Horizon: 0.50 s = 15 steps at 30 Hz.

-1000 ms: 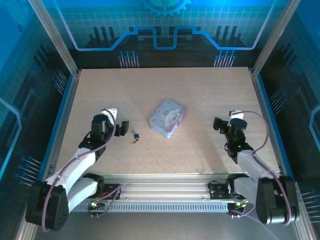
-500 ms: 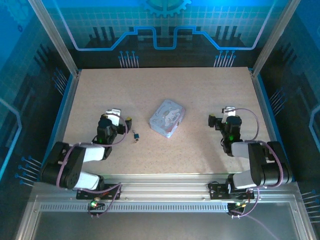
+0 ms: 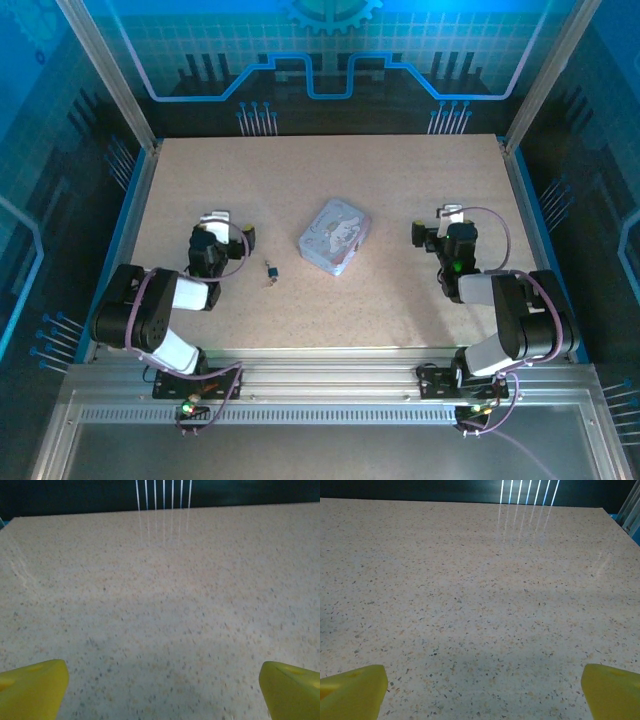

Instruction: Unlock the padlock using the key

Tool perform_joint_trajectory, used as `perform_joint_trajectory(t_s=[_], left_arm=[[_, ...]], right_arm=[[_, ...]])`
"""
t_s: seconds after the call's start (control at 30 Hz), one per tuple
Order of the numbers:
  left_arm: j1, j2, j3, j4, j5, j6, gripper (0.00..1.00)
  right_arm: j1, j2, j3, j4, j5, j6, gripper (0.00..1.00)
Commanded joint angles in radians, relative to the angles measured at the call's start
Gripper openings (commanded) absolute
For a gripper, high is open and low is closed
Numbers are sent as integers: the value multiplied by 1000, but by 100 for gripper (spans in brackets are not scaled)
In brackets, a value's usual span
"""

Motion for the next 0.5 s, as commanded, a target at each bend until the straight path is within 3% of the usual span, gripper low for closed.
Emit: perform_joint_trajectory(t_s=[0.0,0.47], left_arm=[[13,2,26,-20,21,-33,99],[15,2,29,-25,20,-35,99]], right_arm=[[10,6,13,1,19,-14,100],[16,7,14,0,26,-20,100]])
